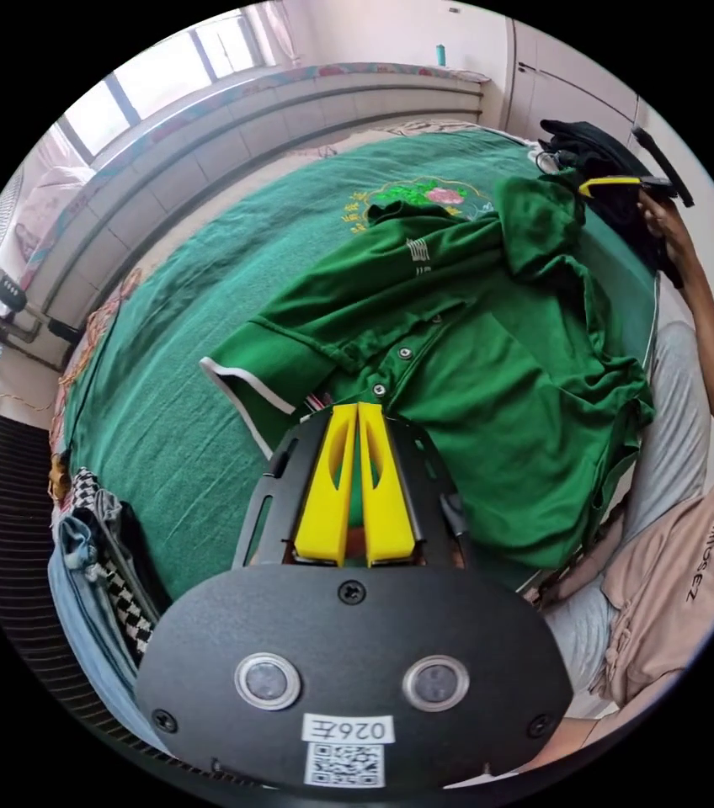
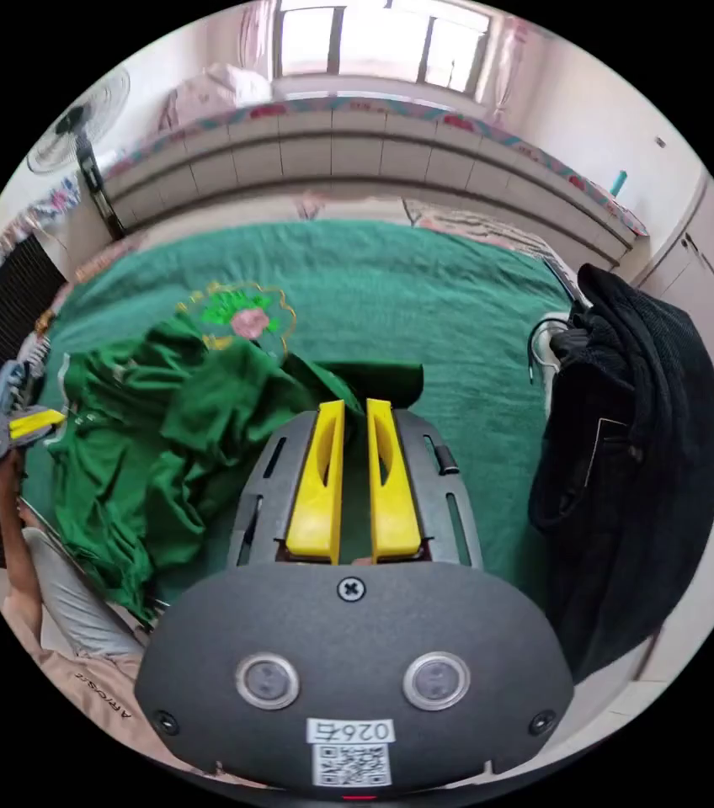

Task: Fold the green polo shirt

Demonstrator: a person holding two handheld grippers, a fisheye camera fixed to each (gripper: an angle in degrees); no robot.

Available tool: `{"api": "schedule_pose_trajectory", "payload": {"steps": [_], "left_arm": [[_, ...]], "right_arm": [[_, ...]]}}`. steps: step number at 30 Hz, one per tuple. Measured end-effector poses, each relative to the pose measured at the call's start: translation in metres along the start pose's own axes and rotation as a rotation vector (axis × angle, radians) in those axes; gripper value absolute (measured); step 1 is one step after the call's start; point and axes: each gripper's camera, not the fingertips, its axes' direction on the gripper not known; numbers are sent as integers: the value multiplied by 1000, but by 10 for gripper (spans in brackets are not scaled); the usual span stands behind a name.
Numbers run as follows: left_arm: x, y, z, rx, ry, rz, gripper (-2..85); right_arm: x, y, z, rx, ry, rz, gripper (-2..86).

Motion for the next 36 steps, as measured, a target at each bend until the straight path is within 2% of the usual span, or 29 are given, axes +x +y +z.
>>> {"api": "schedule_pose_trajectory", "payload": {"steps": [2, 4, 7, 10, 11, 12, 13, 14, 15, 21, 23, 25, 29, 33, 36], "left_arm": [[-4, 6, -10, 63, 55, -17, -8], [-3, 10, -16, 138, 236, 20, -4], [15, 9, -15, 181, 410, 140, 21], [49, 1, 3, 88, 366, 257, 40], [57, 0, 11, 43, 334, 281, 39], [74, -1, 30, -76, 237, 342, 19], [85, 4, 32, -72, 174, 406, 5], [87, 7, 28, -60, 150, 430, 2], [86, 10, 23, -82, 117, 444, -2], [43, 41, 4, -94, 86, 368, -6], [29, 50, -10, -33, 128, 337, -7], [10, 62, -31, 54, 176, 292, -8], [-17, 91, -61, 195, 188, 217, -10], [-47, 143, -129, 644, 360, 130, -10], [-44, 188, -179, 933, 377, 111, -10]], "right_arm": [[-28, 15, -28, 116, -122, -46, 42], [-73, 23, -37, 140, -195, -156, 55], [-163, 36, -25, 49, -296, -363, 90], [-257, 58, 9, -139, -289, -548, 87], [-287, 70, 27, -252, -201, -627, 64], [-299, 78, 35, -297, -129, -664, 44], [-311, 93, 45, -336, 38, -712, 4], [-310, 103, 40, -334, 131, -709, -4], [-305, 105, 33, -336, 141, -694, -8], [-172, 114, -86, -291, -120, -339, -15], [-122, 134, -139, -217, -276, -226, -15], [-98, 153, -175, -178, -328, -178, -15], [-75, 203, -261, -91, -272, -167, -14], [-62, 255, -362, 129, -228, -171, -12], [-48, 315, -461, 403, -191, -146, -10]]}}
